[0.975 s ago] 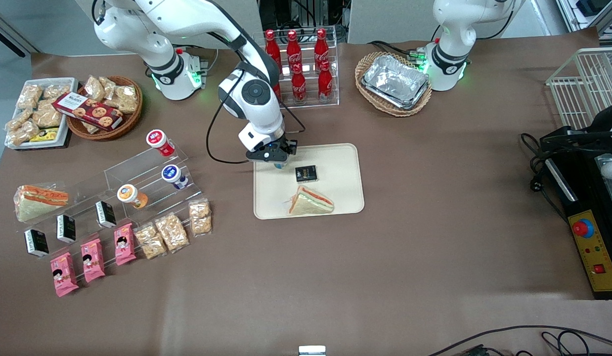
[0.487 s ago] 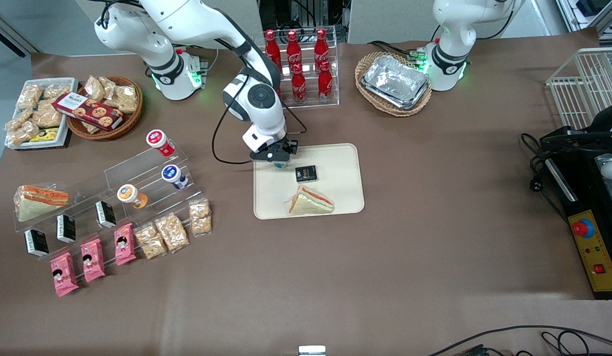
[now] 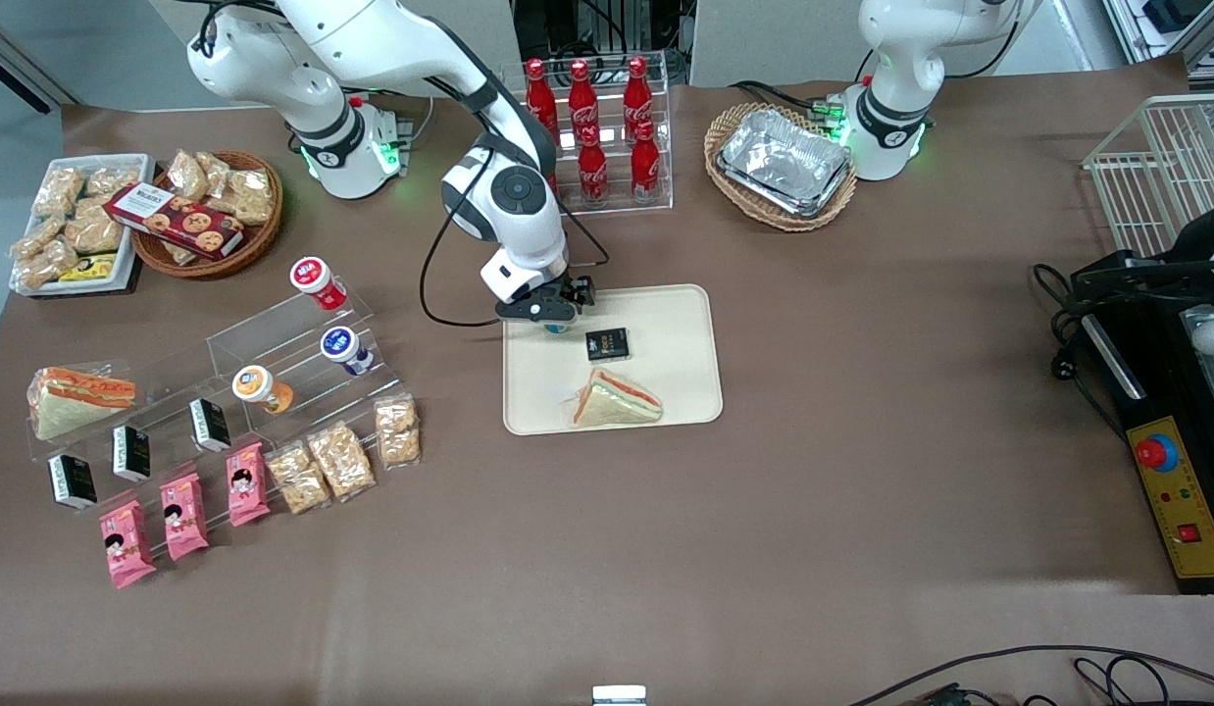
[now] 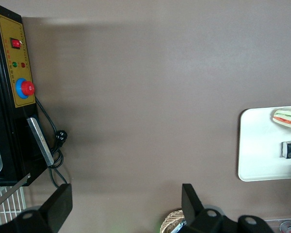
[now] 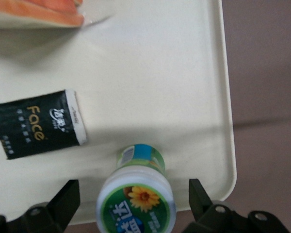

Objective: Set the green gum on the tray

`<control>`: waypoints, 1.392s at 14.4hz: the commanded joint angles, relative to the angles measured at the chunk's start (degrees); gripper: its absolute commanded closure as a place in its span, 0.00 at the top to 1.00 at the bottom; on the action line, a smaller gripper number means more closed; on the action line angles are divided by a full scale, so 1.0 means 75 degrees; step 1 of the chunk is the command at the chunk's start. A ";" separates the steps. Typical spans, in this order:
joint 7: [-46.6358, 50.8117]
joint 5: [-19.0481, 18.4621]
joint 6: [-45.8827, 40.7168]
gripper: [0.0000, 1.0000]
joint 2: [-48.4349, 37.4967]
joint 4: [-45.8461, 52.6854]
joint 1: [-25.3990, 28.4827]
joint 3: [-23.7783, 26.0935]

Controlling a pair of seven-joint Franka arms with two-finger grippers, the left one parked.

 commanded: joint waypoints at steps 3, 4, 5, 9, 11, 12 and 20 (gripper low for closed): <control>-0.1179 -0.0382 -0.2427 1.00 -0.1151 0.1190 -0.0642 -0.0186; -0.1672 -0.0336 -0.3096 1.00 -0.1281 0.1647 -0.1051 -0.0174; -0.2049 -0.0289 -0.3567 1.00 -0.1352 0.2057 -0.1484 -0.0163; -0.3596 -0.0300 -0.5171 1.00 -0.1434 0.3184 -0.2530 -0.0174; -0.4241 -0.0242 -0.6495 1.00 -0.1481 0.3793 -0.3125 -0.0233; -0.4557 -0.0160 -0.6849 1.00 -0.1481 0.4132 -0.3477 -0.0233; -0.7019 0.0098 -0.7146 1.00 -0.2219 0.4429 -0.5589 -0.0326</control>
